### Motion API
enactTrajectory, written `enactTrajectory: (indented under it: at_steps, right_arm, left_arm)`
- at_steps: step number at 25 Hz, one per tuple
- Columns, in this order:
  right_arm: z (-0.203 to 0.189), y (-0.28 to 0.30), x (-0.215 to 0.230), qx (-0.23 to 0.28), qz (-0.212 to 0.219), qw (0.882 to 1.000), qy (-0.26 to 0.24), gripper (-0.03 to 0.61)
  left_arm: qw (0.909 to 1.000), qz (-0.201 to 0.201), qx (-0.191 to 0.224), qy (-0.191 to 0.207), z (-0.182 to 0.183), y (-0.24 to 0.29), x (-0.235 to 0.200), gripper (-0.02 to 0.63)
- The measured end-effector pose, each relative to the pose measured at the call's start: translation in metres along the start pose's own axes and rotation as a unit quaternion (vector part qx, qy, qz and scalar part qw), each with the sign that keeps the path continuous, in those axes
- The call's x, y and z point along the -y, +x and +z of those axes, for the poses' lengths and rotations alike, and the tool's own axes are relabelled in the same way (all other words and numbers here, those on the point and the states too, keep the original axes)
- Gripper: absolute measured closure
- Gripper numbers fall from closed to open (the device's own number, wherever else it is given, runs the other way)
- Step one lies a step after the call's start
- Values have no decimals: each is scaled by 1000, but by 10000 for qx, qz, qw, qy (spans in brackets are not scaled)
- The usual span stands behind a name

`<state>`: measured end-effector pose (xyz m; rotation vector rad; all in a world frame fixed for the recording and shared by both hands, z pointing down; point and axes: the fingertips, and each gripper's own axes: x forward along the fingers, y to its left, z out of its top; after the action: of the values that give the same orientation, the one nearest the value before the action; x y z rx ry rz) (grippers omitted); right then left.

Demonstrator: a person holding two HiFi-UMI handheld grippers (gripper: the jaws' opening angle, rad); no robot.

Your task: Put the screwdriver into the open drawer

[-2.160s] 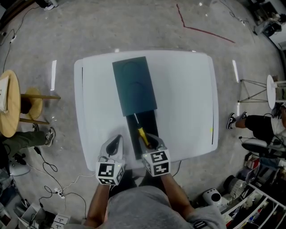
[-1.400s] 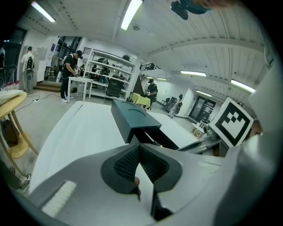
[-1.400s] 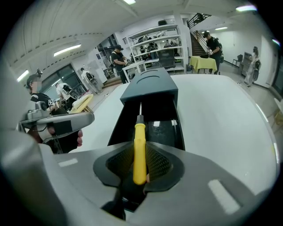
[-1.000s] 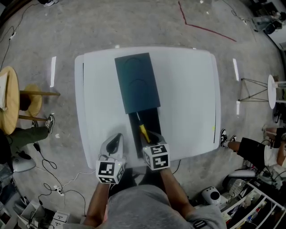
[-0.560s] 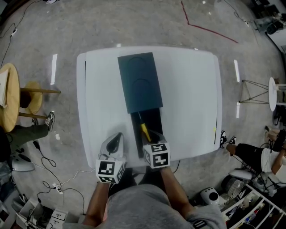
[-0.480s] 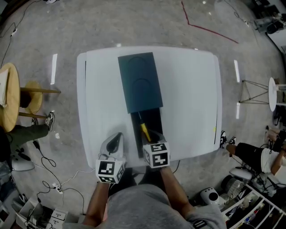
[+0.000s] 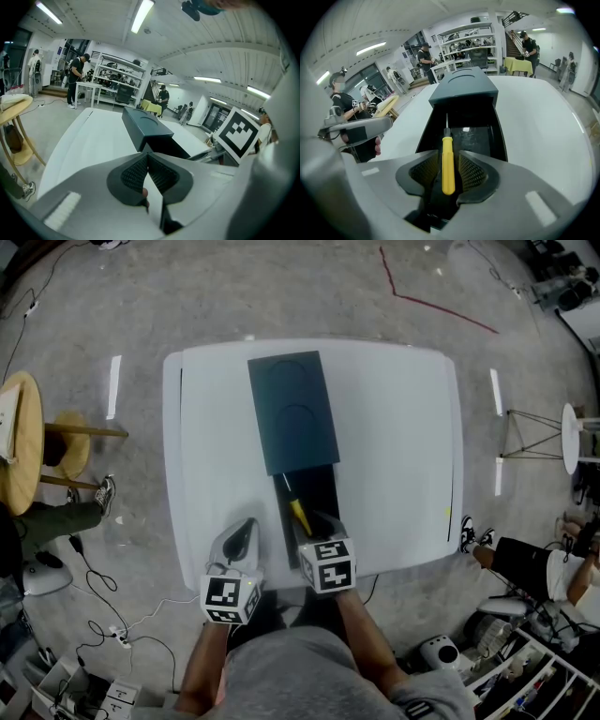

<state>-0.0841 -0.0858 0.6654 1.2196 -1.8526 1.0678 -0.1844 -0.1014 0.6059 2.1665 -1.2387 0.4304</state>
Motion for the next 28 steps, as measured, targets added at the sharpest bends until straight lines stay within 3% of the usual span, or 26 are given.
enactTrajectory:
  at_steps: [14,28]
  right_arm:
    - [27,-40,-3,582,45,9978,-327,440]
    - [49,-113,-11,1450,362,9843,-938,452]
  left_arm:
    - [9989,169,434,99,17,-24,11,601]
    - [9909,609,1165,274,51,-75,49,601]
